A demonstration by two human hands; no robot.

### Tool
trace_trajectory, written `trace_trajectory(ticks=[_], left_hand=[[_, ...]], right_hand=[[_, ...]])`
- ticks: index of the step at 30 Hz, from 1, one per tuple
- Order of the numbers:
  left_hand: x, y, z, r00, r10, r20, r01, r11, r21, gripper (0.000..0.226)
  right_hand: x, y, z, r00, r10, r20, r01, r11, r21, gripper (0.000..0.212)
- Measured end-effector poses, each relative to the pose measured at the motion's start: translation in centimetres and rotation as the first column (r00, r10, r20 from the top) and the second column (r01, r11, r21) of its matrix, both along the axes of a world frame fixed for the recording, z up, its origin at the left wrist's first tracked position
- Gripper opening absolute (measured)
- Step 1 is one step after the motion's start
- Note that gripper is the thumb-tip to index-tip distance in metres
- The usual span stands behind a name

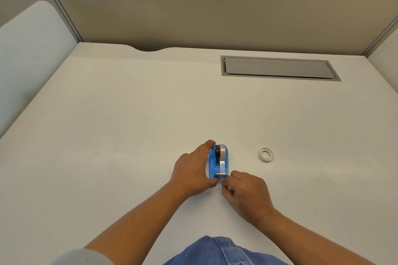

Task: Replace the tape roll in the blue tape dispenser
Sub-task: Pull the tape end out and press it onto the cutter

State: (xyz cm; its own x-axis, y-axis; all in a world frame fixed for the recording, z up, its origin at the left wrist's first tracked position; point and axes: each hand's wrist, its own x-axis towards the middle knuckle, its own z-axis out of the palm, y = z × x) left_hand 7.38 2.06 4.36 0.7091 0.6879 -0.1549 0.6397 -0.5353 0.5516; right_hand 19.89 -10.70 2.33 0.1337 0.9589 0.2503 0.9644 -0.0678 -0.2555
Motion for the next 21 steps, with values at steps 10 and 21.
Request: trace_trajectory(ticks=[10, 21], left_hand=[[-0.1, 0.0, -0.3, 0.999, 0.025, 0.026, -0.024, 0.999, -0.031, 0.093], [0.0, 0.6, -0.5, 0.999, 0.028, 0.042, -0.025, 0.998, -0.062, 0.092]], right_hand=[[0.1, 0.4, -1.5, 0.991, 0.057, 0.119, -0.071, 0.991, 0.116, 0.017], [-0.4, -0.4, -1.6, 0.994, -0.106, 0.007, 0.106, 0.989, -0.100, 0.013]])
